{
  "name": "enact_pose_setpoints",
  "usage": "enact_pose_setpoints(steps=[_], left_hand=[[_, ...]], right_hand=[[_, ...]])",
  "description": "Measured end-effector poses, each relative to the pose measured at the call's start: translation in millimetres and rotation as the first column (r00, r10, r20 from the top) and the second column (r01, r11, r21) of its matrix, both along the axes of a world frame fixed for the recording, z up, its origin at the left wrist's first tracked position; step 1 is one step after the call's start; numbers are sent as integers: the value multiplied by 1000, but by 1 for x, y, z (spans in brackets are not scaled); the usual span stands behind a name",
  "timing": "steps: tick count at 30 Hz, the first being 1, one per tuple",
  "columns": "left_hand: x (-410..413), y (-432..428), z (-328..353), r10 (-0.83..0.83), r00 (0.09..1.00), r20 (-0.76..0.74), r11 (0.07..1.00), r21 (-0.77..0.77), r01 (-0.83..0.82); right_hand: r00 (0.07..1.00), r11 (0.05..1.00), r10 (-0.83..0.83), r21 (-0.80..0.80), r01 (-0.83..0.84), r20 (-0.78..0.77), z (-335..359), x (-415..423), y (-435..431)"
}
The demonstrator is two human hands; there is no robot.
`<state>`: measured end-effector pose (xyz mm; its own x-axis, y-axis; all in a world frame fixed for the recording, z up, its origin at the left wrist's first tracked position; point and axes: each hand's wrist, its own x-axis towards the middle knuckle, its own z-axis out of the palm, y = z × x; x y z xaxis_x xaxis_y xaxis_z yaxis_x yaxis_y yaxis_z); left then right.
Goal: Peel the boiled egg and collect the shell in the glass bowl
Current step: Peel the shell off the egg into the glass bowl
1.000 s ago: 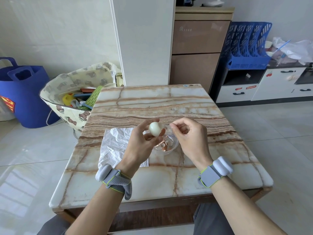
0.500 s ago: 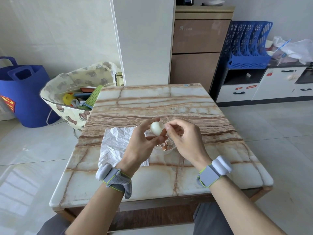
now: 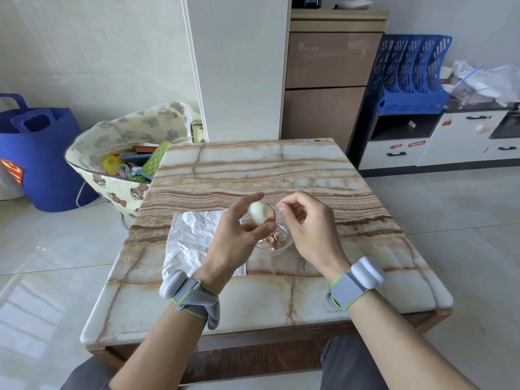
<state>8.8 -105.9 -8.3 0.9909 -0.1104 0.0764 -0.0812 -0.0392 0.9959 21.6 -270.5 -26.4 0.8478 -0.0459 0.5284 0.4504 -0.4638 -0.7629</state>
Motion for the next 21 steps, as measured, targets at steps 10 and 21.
enact_pose_setpoints(steps=[10,21], left_hand=[[3,3,-4,12,1000,-6,997,-70,-12],[3,4,-2,24,1000,0,999,-43,-24]], right_hand=[[999,998,-40,-42,41,18,-1,3,-4],[999,999,-7,-47,5,-47,-7,1,-2]])
